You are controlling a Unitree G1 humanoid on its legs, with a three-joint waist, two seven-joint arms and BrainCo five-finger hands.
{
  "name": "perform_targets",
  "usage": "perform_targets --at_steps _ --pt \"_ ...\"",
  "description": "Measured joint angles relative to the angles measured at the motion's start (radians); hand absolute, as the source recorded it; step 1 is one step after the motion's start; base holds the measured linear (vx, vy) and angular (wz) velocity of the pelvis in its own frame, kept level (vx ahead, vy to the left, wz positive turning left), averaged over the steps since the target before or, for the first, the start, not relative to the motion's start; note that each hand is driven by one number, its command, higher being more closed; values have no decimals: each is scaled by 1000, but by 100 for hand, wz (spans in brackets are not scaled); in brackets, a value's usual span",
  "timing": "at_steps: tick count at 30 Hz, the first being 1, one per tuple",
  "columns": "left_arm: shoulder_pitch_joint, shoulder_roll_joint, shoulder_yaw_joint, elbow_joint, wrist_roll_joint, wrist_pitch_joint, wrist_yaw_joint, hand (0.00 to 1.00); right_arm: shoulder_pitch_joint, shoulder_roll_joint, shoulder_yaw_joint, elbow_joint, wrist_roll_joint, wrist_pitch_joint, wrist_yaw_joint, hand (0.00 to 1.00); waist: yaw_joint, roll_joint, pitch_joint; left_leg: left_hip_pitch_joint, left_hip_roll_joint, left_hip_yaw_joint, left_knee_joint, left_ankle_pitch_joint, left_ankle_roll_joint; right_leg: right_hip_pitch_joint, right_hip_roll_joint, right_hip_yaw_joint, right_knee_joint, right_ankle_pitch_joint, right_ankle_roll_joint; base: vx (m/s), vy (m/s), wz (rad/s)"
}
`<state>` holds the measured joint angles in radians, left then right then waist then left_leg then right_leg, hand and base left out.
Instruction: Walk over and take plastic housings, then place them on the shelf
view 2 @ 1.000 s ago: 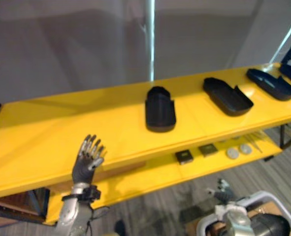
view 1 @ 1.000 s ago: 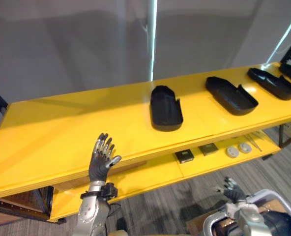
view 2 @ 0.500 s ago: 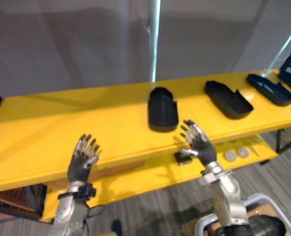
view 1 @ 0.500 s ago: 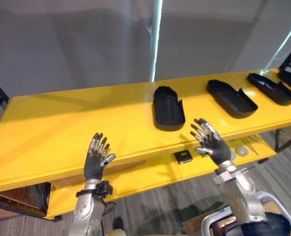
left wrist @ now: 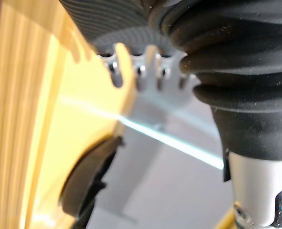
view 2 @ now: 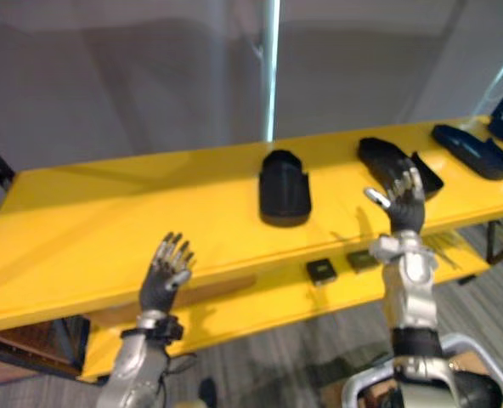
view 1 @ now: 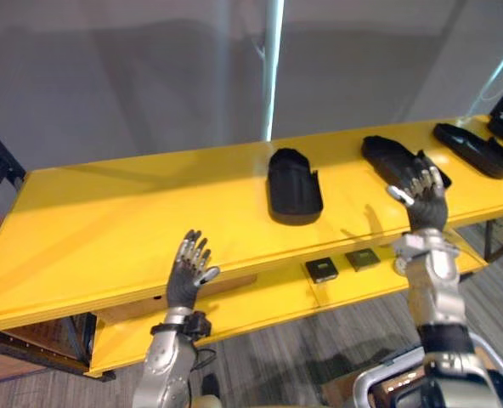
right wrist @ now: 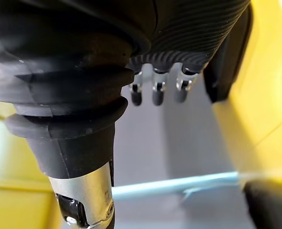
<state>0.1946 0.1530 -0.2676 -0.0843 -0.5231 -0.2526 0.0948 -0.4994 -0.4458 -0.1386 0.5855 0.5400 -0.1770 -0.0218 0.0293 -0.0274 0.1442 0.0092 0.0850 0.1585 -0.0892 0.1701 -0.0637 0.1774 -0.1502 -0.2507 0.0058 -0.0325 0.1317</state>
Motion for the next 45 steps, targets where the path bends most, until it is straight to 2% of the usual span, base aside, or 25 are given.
perform_targets --at_steps 4,8,13,15,17,20,22,26,31,37,41,45 --pt "0 21 -1 28 -27 -2 -1 0 -67 -20 36 82 -6 3 2 0 15 2 1 -9 -1 -16 0 4 0 8 1 -27 -1 1 0 26 -9 18" --pt "-1 36 -9 33 -30 -7 -4 0 -97 -22 58 107 -5 3 5 0 15 2 1 -9 -6 -35 0 6 1 20 1 -41 -7 1 0 14 -10 10" --pt "-1 34 -20 33 -30 -7 -19 0 -100 -24 62 93 -26 -38 -4 0 16 2 1 -9 -3 -38 0 6 0 23 9 -46 -11 0 -1 -11 -5 2" --pt "-1 34 -20 33 -29 -7 -25 0 -91 -22 64 12 -70 -54 -23 0 15 5 4 -11 1 -36 0 6 -1 21 12 -44 -16 -1 -3 -32 -14 -6" --pt "0 32 -17 31 -29 -7 -31 0 -53 -12 68 -147 -111 -73 -24 0 11 15 15 -11 1 -35 0 7 -3 16 14 -44 -14 -8 -12 -38 5 -2" --pt "2 27 -2 19 -27 -7 -32 0 16 30 128 -284 -125 -81 -7 0 9 17 16 -11 1 -33 0 5 -7 13 15 -43 -14 -9 -13 -10 1 0" --pt "3 15 15 4 -25 -7 -33 0 45 75 164 -311 -130 -77 18 0 9 17 16 -13 1 -31 0 5 -7 11 15 -43 -14 -10 -14 0 0 0" --pt "5 -8 21 -16 -17 -7 -32 0 78 161 274 -356 -121 -50 108 0 10 18 17 -28 -2 -32 0 7 -5 -3 13 -45 -13 -9 -14 6 0 1" --pt "31 -15 20 -17 11 -6 -27 0 85 245 393 -380 -121 -17 154 0 15 17 18 -25 -7 -39 1 9 -4 -1 9 -49 5 -5 -8 25 -4 3" --pt "43 -29 20 -17 33 0 -5 0 79 304 485 -306 -144 -13 117 0 22 28 24 -24 -10 -51 0 9 -6 0 6 -64 22 -20 -15 -26 3 6" --pt "50 -33 19 -17 33 0 14 0 50 320 498 -167 -163 -7 41 0 40 41 32 -28 -5 -68 0 10 -8 5 6 -80 23 -26 -15 -59 4 12" --pt "59 -14 18 -17 31 0 19 0 -20 322 496 -31 -161 42 -34 0 69 39 33 -28 2 -74 0 11 -8 20 14 -87 1 -19 -13 -14 -14 4"
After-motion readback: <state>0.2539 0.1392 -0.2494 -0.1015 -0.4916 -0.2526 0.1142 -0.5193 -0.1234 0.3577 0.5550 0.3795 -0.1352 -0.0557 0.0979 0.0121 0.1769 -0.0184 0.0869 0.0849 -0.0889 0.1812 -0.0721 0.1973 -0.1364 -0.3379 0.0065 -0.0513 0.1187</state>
